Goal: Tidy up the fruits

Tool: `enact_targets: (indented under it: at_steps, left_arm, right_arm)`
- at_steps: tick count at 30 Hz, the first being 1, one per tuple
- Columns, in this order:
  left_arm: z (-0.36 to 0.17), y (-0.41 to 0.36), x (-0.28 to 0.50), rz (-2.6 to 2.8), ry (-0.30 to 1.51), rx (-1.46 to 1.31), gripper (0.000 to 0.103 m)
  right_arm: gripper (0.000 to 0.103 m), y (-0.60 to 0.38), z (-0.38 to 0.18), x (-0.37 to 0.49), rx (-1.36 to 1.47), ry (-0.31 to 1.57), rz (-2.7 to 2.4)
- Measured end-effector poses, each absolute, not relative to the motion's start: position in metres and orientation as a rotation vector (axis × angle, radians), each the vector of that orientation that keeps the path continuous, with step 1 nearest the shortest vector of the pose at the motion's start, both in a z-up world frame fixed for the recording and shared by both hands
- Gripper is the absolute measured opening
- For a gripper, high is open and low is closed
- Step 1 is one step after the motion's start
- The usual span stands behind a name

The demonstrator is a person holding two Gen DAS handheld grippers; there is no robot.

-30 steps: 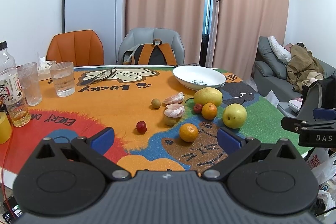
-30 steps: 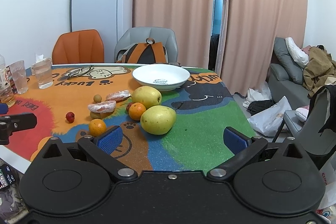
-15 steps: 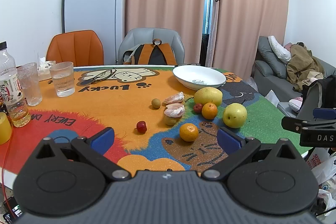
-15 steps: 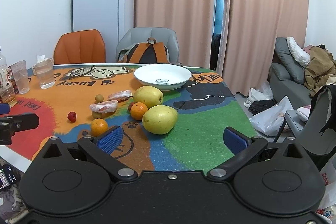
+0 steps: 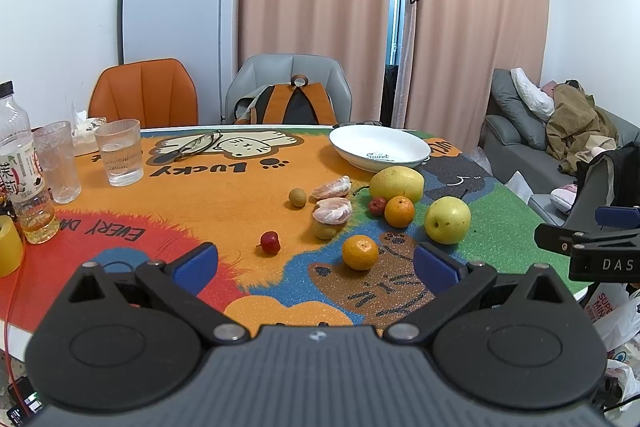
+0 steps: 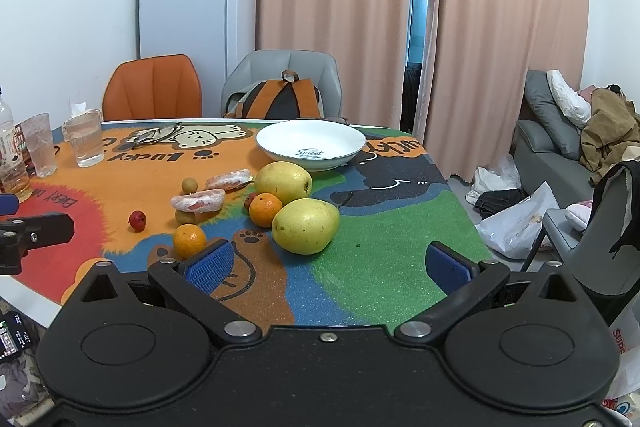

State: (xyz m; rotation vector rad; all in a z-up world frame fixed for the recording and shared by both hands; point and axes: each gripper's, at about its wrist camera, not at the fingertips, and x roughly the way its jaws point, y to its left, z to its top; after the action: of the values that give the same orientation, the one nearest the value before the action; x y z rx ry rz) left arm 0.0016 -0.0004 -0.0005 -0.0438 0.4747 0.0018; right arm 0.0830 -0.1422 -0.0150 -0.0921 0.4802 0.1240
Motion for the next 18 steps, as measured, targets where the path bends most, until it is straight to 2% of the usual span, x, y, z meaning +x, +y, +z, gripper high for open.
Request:
enact_targets:
  at_steps: [18]
  left_arm:
    - [-0.010, 0.003, 0.014, 0.001, 0.504, -0.057, 0.103]
  right_arm:
    - [0.103, -0.141, -0.023, 0.093, -0.092, 0.503, 0.132]
